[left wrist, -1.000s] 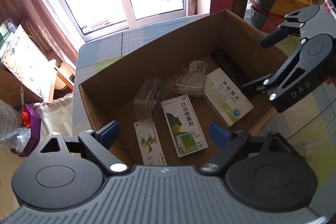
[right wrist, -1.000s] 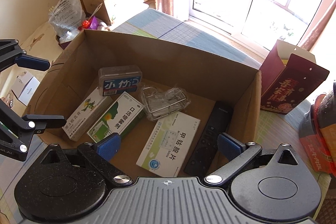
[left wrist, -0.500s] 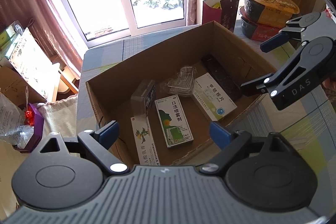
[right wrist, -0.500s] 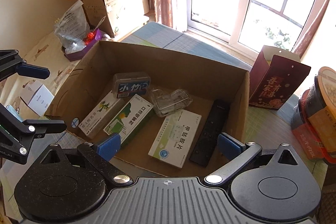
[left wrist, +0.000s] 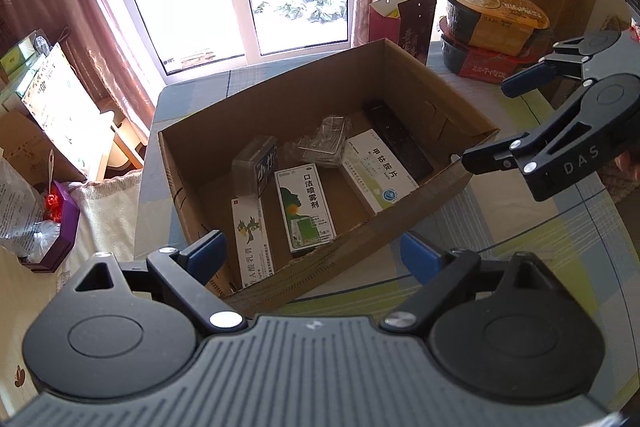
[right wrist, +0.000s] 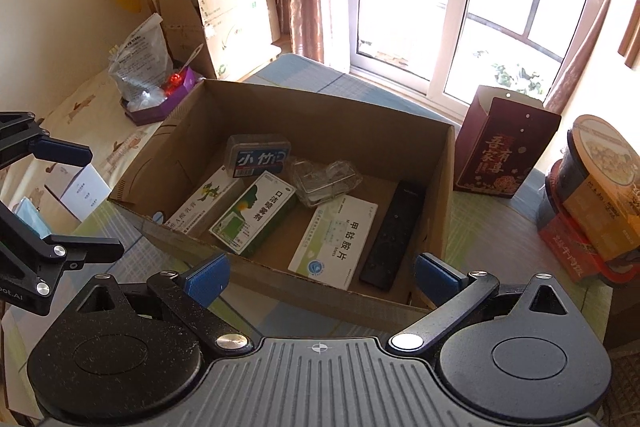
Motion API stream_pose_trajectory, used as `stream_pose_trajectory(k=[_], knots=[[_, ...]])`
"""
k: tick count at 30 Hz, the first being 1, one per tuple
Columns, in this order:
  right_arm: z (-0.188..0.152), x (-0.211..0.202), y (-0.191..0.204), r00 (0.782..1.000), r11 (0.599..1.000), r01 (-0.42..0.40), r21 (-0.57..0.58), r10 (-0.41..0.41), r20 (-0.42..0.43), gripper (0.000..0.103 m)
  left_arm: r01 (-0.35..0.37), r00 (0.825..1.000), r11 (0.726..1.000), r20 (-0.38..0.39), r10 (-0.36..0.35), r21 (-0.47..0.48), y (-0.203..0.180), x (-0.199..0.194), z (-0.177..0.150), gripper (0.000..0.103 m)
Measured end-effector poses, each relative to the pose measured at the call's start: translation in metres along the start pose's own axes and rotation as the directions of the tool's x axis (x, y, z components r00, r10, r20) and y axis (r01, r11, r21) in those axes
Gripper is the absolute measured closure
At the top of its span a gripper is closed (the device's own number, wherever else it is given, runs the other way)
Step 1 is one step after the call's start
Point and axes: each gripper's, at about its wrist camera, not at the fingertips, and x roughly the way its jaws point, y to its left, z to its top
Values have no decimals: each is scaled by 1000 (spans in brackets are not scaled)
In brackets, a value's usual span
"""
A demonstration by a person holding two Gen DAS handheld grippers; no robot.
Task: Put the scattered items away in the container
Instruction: 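Lift both open tools out of the box and back toward the table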
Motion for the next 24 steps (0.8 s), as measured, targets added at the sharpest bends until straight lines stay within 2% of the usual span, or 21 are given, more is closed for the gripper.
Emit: stream_pose_trajectory(k=[12,24], knots=[[-36,-24,7,999,1000,-7,16,7,36,0,7,1000,1000,10,-7,-22,-18,-18,-25,10],[-68,-29,11,999,998,-12,54,10,48,0,17,1000,999,-8,-18,-30,-31,-17,-50,10]])
